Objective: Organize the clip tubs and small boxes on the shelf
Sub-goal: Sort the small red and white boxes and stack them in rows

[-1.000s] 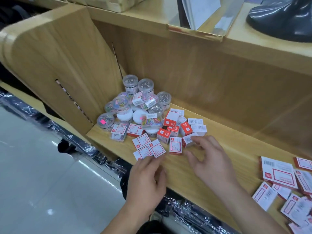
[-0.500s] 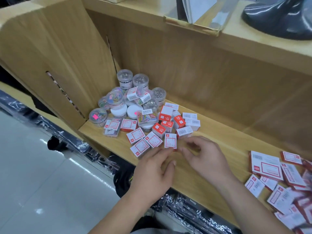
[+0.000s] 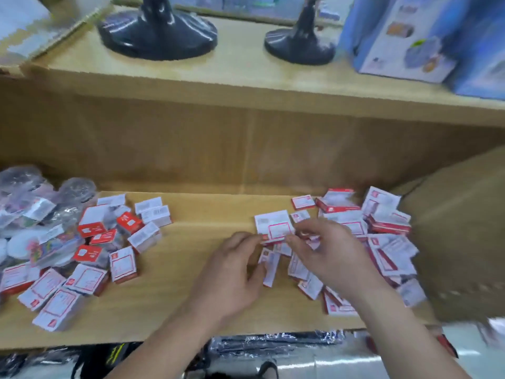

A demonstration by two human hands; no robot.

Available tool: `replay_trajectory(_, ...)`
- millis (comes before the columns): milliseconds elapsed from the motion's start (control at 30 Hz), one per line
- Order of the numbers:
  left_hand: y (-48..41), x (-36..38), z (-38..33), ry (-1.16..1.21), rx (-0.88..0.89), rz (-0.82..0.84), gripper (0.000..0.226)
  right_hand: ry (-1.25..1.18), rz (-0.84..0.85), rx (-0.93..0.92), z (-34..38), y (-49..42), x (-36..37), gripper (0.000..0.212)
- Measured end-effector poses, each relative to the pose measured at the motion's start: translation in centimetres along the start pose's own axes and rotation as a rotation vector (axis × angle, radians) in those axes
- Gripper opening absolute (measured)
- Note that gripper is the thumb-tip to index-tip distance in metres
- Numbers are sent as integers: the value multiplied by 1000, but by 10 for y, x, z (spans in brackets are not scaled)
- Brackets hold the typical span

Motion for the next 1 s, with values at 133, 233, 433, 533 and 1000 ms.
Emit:
replay_trajectory(133,-28,48,-48,-11,158,66,56,-60,-189,123,-71,6,-54,22)
replay_trajectory(233,-51,83,-81,-55,227,173,63,-59,-317,164,-108,9,-83,23)
replay_trajectory(433,-89,149,-124,-283,342,380,82,-2,-219,288,-162,0,-91,62)
replay_trajectory(533,-100,167,-123,-336,320,407,81,-28,-144,322,-176,-11,-79,70)
replay_trajectory(1000,-80,111,-74,-518,257,103,66,57,-69,182,-146,-25,-50,59)
Point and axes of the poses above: each hand's wrist, its own y-axis away from the middle knuckle, its own x-axis out of the palm, z = x × y, the point moved 7 cm from there along -y, towards the middle knuckle, and after that the axes turned 11 degrees about -z, right-handed, at the moved point
